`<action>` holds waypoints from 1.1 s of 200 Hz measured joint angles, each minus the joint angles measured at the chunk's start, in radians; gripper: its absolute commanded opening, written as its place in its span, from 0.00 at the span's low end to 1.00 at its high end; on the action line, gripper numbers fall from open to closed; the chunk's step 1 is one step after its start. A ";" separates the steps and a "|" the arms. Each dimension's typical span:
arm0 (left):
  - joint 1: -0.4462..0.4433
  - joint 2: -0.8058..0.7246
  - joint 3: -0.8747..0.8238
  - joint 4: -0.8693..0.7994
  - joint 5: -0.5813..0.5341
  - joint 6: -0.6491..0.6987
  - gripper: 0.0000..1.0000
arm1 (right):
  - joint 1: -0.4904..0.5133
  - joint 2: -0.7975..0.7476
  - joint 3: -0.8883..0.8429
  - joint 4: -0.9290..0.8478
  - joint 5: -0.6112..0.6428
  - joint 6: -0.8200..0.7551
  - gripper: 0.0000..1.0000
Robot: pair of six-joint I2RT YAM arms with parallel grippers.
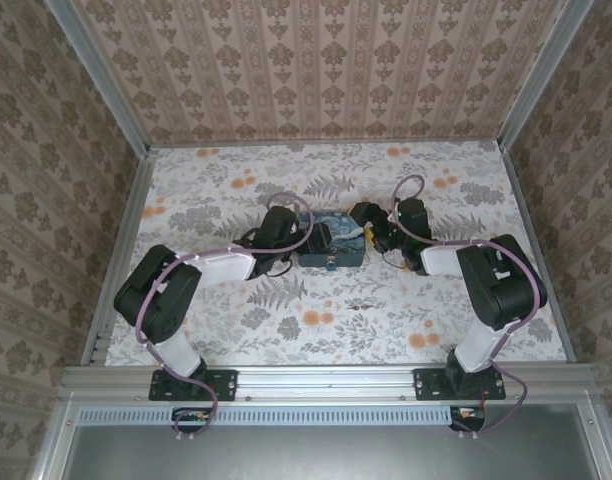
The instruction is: Unlock a padlock with a key
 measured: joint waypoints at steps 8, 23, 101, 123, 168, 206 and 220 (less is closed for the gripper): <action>0.001 -0.001 -0.001 0.000 0.000 0.000 1.00 | -0.004 0.000 -0.002 0.002 -0.003 0.000 0.97; 0.008 -0.011 -0.008 0.000 0.001 0.000 1.00 | -0.015 -0.008 -0.016 0.002 -0.010 0.000 0.97; 0.141 -0.159 -0.030 -0.057 0.005 0.020 1.00 | -0.043 -0.248 -0.080 -0.229 -0.029 -0.182 0.83; 0.157 -0.204 -0.035 -0.079 0.008 0.031 1.00 | -0.026 -0.325 -0.089 -0.362 -0.023 -0.276 0.76; 0.173 -0.247 -0.049 -0.105 0.037 0.034 1.00 | 0.068 -0.469 -0.118 -0.604 0.029 -0.478 0.64; 0.173 -0.248 -0.049 -0.108 0.067 0.034 1.00 | 0.189 -0.478 -0.143 -0.744 0.112 -0.603 0.61; 0.173 -0.249 -0.049 -0.108 0.073 0.034 1.00 | 0.235 -0.473 -0.143 -0.780 0.140 -0.637 0.61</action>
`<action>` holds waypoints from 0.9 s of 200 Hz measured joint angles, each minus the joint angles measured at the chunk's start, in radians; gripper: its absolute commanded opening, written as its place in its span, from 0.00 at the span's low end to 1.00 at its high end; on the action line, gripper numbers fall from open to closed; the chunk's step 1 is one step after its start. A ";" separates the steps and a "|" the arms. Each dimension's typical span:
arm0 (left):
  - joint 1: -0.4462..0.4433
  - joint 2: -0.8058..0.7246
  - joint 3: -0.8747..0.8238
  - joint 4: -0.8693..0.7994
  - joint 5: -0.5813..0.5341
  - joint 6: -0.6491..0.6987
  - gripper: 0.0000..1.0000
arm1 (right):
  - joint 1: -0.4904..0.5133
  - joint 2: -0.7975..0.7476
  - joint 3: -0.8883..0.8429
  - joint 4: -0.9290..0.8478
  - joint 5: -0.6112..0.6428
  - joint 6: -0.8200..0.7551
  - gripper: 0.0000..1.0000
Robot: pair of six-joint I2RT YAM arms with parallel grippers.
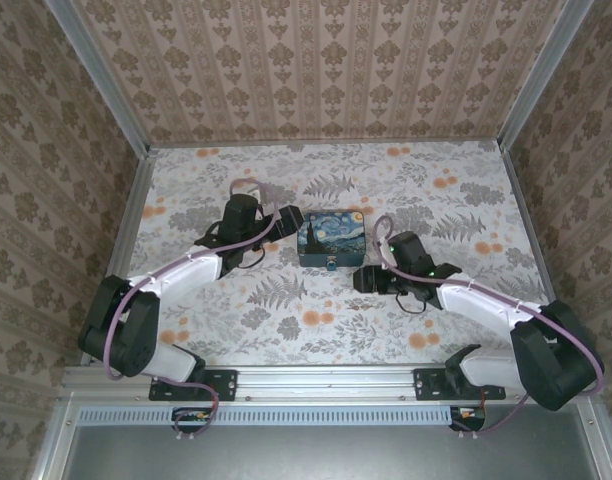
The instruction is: Unlock a padlock with a key
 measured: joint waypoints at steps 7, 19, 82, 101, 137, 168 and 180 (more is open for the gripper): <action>0.000 -0.001 0.000 0.000 0.003 0.000 1.00 | 0.022 0.002 0.001 -0.017 0.017 -0.018 0.61; 0.000 -0.003 0.000 0.000 0.004 0.000 1.00 | 0.056 0.012 0.010 -0.056 0.050 -0.046 0.61; 0.005 -0.022 0.000 -0.001 0.010 0.000 1.00 | 0.154 0.054 0.101 -0.181 0.172 -0.129 0.62; 0.008 -0.022 0.000 0.000 0.010 0.000 1.00 | 0.163 0.078 0.107 -0.188 0.192 -0.131 0.62; 0.008 -0.022 0.000 0.000 0.013 0.000 1.00 | 0.172 0.137 0.108 -0.181 0.208 -0.124 0.61; 0.008 -0.022 -0.003 0.000 0.019 0.000 1.00 | 0.174 0.177 0.108 -0.157 0.211 -0.112 0.61; 0.008 -0.022 -0.006 0.000 0.021 0.000 1.00 | 0.174 0.178 0.108 -0.150 0.210 -0.107 0.61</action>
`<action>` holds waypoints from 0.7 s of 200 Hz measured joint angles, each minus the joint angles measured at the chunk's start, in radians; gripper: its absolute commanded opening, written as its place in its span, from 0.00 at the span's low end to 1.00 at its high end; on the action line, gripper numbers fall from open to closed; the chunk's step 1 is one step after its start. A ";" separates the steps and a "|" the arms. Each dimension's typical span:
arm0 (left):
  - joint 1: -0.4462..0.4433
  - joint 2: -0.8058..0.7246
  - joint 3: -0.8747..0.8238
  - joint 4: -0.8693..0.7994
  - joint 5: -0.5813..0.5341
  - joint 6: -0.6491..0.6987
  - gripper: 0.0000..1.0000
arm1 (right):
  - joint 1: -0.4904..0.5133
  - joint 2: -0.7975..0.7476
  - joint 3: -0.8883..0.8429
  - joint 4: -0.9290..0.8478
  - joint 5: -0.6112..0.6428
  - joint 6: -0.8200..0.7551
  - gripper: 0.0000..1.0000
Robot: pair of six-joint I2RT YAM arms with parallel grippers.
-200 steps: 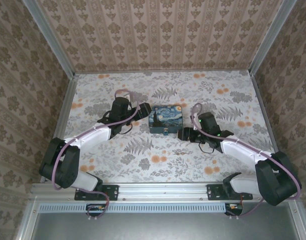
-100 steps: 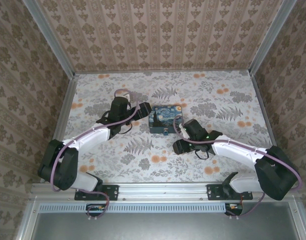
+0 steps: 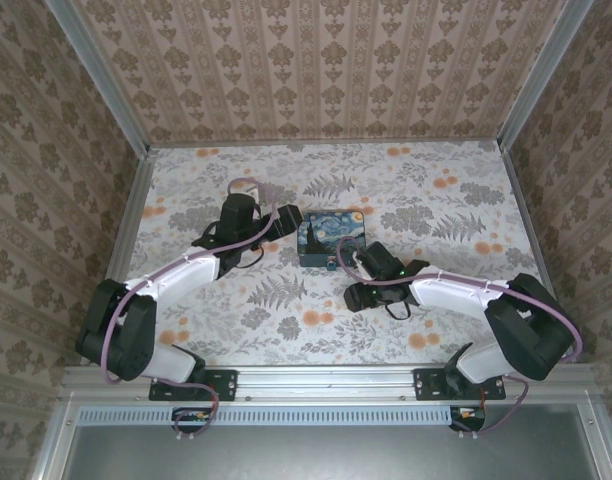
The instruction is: Unlock a padlock with a key
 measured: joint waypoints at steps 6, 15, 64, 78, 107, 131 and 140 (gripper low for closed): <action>0.000 0.000 -0.002 0.000 0.001 0.000 1.00 | 0.000 0.000 0.000 0.005 0.000 0.005 0.61; 0.000 0.000 -0.004 0.001 0.001 0.000 1.00 | 0.000 0.002 0.000 0.013 0.000 0.011 0.61; 0.000 0.000 -0.019 0.007 0.002 0.000 1.00 | 0.021 0.005 -0.012 0.042 -0.012 0.044 0.60; 0.003 0.000 -0.022 0.013 0.005 0.000 1.00 | 0.031 0.005 -0.027 0.046 -0.017 0.056 0.60; 0.005 0.000 -0.037 0.023 0.008 0.000 1.00 | 0.046 -0.005 -0.042 0.066 -0.003 0.085 0.59; 0.005 0.000 -0.047 0.023 0.012 0.000 1.00 | 0.068 -0.023 -0.061 0.077 0.000 0.116 0.59; 0.005 0.000 -0.047 0.024 0.014 0.000 1.00 | 0.078 -0.034 -0.068 0.078 -0.002 0.128 0.59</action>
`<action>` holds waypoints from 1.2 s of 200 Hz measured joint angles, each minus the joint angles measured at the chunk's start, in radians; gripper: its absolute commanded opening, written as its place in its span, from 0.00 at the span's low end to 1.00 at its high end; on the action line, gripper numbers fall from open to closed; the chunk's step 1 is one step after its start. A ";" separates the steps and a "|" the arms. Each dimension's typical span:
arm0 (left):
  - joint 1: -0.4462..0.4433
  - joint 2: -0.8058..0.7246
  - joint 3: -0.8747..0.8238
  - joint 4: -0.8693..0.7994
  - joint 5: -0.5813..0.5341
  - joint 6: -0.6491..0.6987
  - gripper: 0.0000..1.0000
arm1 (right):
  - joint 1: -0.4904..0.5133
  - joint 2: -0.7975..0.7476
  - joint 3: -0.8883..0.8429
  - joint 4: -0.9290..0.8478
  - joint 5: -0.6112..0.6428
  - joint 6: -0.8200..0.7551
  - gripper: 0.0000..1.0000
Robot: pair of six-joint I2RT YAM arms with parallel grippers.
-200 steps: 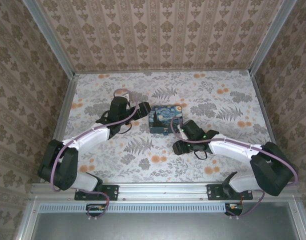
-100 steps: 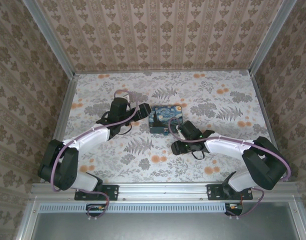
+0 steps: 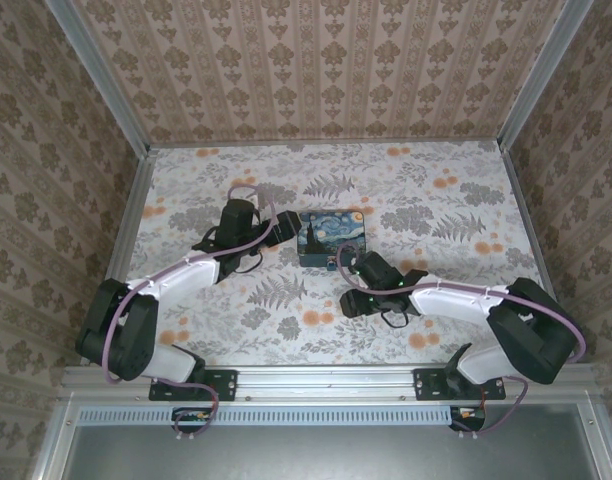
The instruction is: Unlock a padlock with a key
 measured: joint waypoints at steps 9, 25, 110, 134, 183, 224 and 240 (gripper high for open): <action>0.001 0.000 -0.001 0.003 0.003 0.000 1.00 | 0.013 -0.012 -0.008 -0.006 -0.004 0.014 0.59; 0.006 0.000 -0.003 0.012 0.006 0.000 1.00 | 0.038 -0.031 -0.020 -0.014 -0.007 0.033 0.59; 0.020 0.000 -0.023 0.038 0.018 0.000 1.00 | 0.104 -0.066 -0.013 -0.121 0.061 0.097 0.61; 0.026 0.000 -0.026 0.044 0.026 0.000 1.00 | 0.111 -0.055 0.028 -0.161 0.105 0.096 0.60; 0.033 -0.002 -0.032 0.044 0.029 -0.001 1.00 | 0.156 0.037 0.096 -0.195 0.163 0.091 0.56; 0.040 -0.004 -0.032 0.043 0.029 0.000 1.00 | 0.179 0.082 0.113 -0.221 0.201 0.089 0.53; 0.040 -0.004 -0.032 0.043 0.029 0.000 1.00 | 0.182 0.089 0.116 -0.225 0.212 0.088 0.50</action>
